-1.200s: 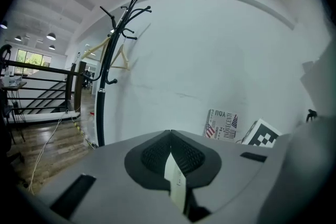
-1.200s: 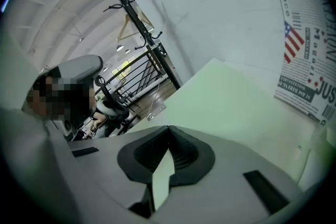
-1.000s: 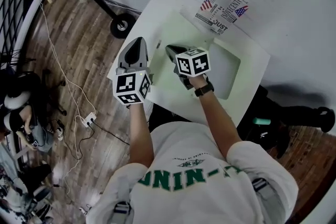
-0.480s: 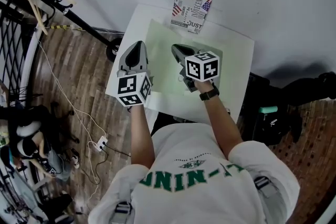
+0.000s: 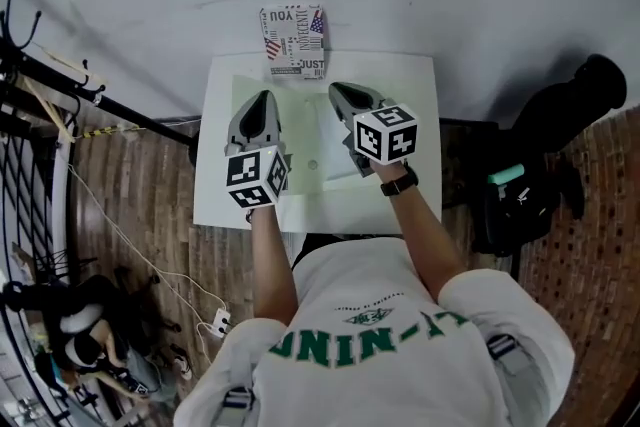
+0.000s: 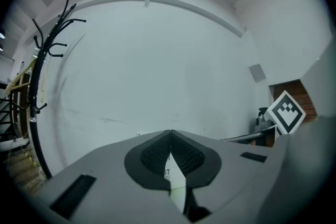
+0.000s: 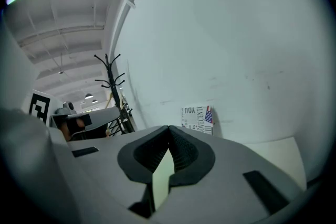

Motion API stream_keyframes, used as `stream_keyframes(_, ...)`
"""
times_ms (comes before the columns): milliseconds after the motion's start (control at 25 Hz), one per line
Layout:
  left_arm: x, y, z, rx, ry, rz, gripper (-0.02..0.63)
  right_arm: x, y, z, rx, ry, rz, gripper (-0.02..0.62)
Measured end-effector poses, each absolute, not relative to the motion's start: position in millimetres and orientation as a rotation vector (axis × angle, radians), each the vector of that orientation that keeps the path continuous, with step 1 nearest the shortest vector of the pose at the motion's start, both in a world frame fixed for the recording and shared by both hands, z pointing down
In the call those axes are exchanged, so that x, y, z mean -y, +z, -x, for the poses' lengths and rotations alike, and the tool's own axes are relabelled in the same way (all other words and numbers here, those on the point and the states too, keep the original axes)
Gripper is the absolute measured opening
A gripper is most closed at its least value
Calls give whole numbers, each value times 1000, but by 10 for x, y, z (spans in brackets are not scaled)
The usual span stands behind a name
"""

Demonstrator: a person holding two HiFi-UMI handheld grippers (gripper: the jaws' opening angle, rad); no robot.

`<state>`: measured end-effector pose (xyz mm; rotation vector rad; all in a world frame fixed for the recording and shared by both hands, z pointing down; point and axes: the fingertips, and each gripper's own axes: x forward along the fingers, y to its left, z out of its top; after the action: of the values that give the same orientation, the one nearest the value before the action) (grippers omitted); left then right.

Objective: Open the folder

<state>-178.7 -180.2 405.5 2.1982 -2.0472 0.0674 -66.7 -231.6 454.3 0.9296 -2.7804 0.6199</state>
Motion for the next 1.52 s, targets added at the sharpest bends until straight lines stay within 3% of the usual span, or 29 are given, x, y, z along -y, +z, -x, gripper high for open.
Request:
stream_keyframes(600, 2106, 3553, 748, 1950, 86, -2408, 15, 2513, 3684, -815, 2728, 252, -1433, 17)
stream_keyframes(920, 2170, 3452, 657, 1983, 95, -2423, 14, 2557, 3520, -991, 2671, 92, -1549, 17)
stream_keyframes(1520, 2272, 3544, 640, 1990, 116, -2394, 14, 2677, 3606, -983, 2684, 135, -1511, 17)
